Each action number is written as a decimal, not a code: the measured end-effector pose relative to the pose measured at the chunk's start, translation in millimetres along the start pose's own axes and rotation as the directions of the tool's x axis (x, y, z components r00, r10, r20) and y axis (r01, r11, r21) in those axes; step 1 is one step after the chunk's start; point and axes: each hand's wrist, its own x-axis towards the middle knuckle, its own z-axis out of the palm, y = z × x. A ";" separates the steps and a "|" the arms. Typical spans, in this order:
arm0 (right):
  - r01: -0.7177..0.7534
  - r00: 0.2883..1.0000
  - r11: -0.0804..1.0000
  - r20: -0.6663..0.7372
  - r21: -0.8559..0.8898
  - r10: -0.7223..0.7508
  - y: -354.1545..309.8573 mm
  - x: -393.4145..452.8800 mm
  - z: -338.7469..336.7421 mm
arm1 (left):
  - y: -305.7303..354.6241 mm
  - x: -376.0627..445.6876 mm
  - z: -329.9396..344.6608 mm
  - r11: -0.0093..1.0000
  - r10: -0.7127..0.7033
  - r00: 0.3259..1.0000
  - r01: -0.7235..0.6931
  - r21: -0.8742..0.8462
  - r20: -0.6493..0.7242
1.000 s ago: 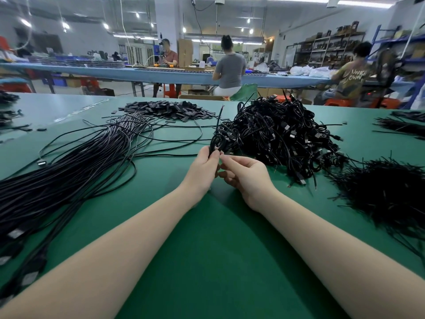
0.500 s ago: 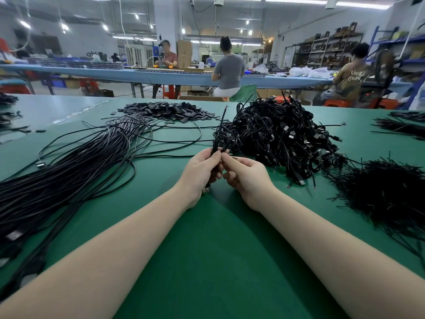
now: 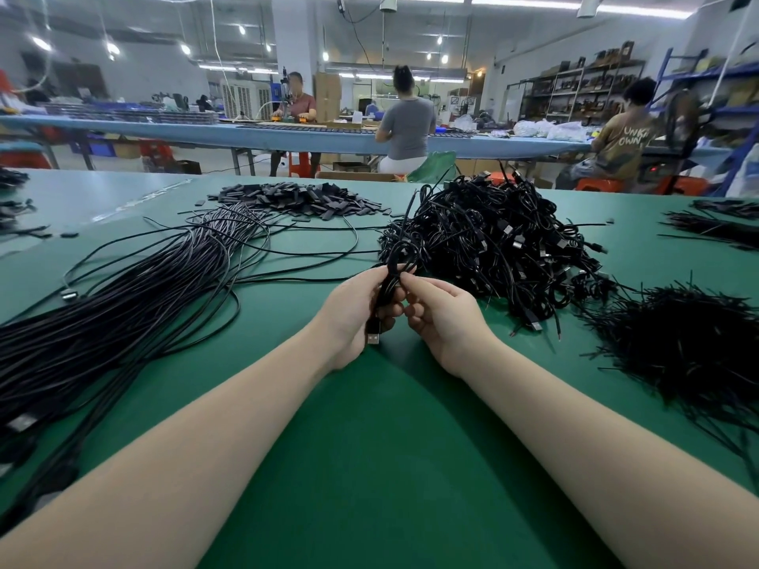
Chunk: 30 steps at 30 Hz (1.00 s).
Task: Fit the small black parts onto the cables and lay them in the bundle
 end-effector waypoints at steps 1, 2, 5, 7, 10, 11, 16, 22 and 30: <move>0.003 1.000 1.000 0.000 0.005 -0.003 0.0 0.3 -0.1 | 1.9 0.2 -1.5 1.000 -0.020 1.000 0.020 0.017 0.005; 0.002 1.000 1.000 0.004 0.009 -0.002 0.0 0.7 -0.2 | 4.0 0.4 -3.9 0.999 -0.037 0.999 0.036 0.029 0.020; -0.027 0.998 1.000 0.049 -0.009 0.027 -0.8 1.6 -1.1 | 10.4 -0.8 -15.6 0.995 -0.095 0.991 0.094 0.011 0.098; -0.051 0.995 0.998 0.080 -0.030 0.053 -1.4 1.9 -2.1 | 13.0 -2.0 -22.4 0.992 -0.121 0.984 0.123 -0.012 0.133; -0.058 0.993 0.998 0.097 -0.035 0.061 -1.2 1.8 -2.6 | 13.1 -2.1 -24.9 0.988 -0.137 0.981 0.145 -0.050 0.139; -0.054 0.994 0.998 0.094 -0.031 0.056 -1.0 1.3 -2.3 | 12.8 -1.9 -24.0 0.987 -0.137 0.981 0.146 -0.063 0.137; 0.027 0.996 0.999 0.087 -0.045 -0.023 4.1 -1.3 -0.9 | 11.3 -0.3 -17.8 0.986 -0.095 0.994 0.100 -0.130 0.048; 0.139 0.987 0.969 0.108 -0.205 -0.119 8.8 -1.7 0.7 | 10.6 -1.2 -18.8 0.997 -0.045 0.999 0.043 -0.069 -0.015; 0.204 0.976 0.866 0.167 -0.457 -0.141 10.8 -0.8 1.1 | 8.3 -1.1 -15.9 0.999 -0.024 1.000 0.024 -0.024 -0.014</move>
